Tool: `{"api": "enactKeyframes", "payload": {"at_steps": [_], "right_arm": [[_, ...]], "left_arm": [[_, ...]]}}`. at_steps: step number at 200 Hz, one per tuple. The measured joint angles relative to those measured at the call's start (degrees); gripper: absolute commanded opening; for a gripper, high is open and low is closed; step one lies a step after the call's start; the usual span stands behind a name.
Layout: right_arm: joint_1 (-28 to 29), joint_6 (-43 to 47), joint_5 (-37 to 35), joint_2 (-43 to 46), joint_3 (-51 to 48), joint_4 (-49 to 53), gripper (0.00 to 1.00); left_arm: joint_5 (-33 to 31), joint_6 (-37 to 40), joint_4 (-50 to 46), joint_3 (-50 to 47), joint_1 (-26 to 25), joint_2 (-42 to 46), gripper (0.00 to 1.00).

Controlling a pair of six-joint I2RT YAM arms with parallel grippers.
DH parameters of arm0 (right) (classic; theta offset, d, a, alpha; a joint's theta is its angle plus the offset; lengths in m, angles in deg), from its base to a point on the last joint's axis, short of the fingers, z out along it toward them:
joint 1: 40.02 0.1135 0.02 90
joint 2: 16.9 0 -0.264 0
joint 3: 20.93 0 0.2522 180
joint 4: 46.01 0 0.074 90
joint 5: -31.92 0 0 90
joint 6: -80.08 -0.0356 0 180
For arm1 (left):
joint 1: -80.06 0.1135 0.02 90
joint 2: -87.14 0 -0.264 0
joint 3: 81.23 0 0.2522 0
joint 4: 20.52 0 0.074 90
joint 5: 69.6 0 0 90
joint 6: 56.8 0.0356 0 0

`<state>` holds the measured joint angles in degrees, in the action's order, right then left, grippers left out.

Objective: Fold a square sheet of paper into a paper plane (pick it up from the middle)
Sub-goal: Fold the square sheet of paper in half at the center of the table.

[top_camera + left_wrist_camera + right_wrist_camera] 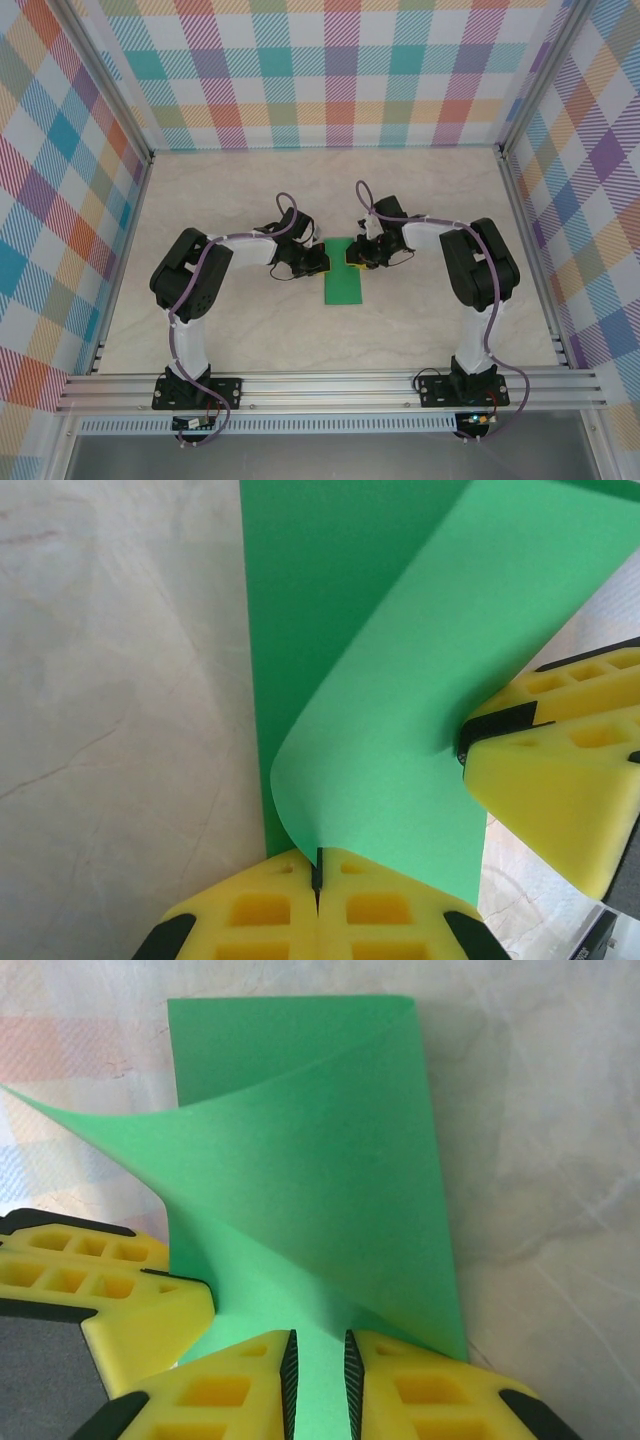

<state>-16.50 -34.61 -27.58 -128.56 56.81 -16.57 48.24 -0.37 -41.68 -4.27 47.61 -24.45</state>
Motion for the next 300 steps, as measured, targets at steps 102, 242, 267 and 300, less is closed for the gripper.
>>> {"api": "enactKeyframes", "payload": {"at_steps": [102,242,267,300], "right_arm": [[-2.67,0.35,1.6,-4.24,5.2,0.2,0.23],[-2.84,2.93,-1.64,-8.17,14.19,5.68,0.23],[-3.23,2.95,-1.14,-9.07,14.49,5.75,0.23],[-3.02,3.1,-1.6,-9.14,16.0,7.85,0.23]], "left_arm": [[0.0,0.22,-0.24,0.2,0.0,-0.09,0.03],[0.04,1.07,-1.92,1.27,0.0,-0.55,0.02],[0.02,1.31,-1.99,1.36,0.0,-0.55,0.02],[0.04,1.51,-2.08,1.38,0.0,-0.57,0.02]]}}
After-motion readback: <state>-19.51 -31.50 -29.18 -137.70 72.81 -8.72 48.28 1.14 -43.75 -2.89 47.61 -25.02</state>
